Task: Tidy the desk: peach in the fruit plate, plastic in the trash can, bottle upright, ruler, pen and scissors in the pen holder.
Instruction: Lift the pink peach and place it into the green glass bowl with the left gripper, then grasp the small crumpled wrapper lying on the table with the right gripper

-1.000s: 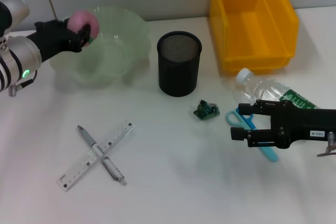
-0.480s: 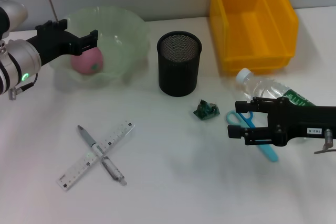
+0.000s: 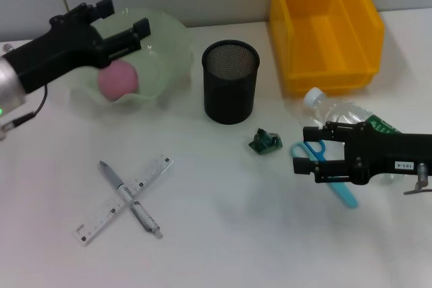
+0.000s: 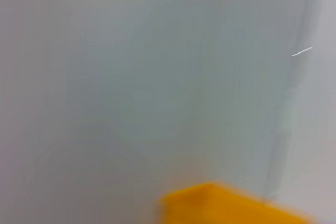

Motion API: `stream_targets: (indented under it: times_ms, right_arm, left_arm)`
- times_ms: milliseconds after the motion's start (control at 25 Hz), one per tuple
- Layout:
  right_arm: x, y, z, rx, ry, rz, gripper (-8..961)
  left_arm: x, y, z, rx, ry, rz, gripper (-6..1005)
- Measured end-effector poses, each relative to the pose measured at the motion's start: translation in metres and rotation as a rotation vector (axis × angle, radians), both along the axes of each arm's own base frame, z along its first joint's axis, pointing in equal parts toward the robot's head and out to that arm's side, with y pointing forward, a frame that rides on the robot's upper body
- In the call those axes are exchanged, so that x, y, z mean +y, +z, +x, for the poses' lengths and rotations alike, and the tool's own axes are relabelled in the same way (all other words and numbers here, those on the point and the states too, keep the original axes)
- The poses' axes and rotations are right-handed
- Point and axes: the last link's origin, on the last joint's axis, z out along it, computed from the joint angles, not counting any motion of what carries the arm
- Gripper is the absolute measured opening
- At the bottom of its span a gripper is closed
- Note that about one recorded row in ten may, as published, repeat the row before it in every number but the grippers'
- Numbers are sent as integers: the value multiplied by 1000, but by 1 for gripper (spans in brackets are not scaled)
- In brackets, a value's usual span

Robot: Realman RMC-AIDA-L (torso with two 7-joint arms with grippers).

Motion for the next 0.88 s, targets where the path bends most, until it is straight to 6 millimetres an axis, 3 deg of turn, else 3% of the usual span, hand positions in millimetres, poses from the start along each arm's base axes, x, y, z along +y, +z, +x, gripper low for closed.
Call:
stream_targets:
  times_ms: [80,600,800,880]
  right_arm:
    - [2,4,2,8,-9,33,730]
    - [18,16,-17,1,167,251,718]
    - [44,15,-40,-131,221,161,714]
    - [61,10,-60,-235,206,45,712]
  left_arm:
    - [-21,6,0,-45,-90,-104,849]
    - [-77,-17,-23,49,-134,-481,847]
    - [-82,-26,-32,128,-125,-519,846]
    - [-79,-28,-35,144,-104,-502,846]
